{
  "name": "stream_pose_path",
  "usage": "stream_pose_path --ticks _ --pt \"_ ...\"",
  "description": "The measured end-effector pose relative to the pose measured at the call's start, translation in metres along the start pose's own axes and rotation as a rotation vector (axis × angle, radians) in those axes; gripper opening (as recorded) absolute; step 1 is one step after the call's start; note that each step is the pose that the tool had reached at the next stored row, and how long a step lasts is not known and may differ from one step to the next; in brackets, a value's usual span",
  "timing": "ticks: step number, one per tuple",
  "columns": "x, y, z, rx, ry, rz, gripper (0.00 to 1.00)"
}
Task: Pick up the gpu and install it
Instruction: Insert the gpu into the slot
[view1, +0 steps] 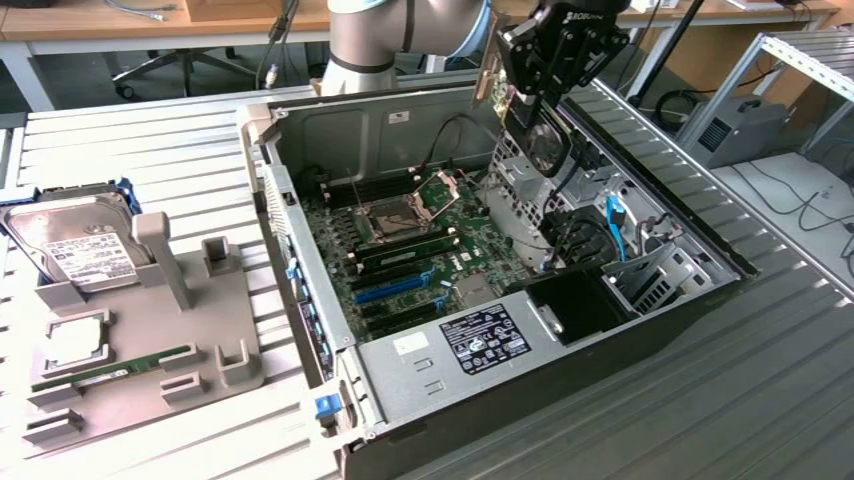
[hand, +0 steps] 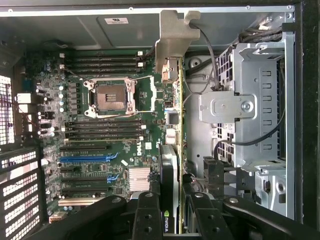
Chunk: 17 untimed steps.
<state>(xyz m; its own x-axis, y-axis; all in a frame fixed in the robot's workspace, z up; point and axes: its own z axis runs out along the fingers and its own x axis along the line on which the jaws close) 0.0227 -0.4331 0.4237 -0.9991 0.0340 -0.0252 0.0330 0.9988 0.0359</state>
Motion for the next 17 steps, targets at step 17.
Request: stream_pose_path --ticks 17 --pt "0.0 0.0001 0.0 -0.0037 0.0053 -0.148 0.27"
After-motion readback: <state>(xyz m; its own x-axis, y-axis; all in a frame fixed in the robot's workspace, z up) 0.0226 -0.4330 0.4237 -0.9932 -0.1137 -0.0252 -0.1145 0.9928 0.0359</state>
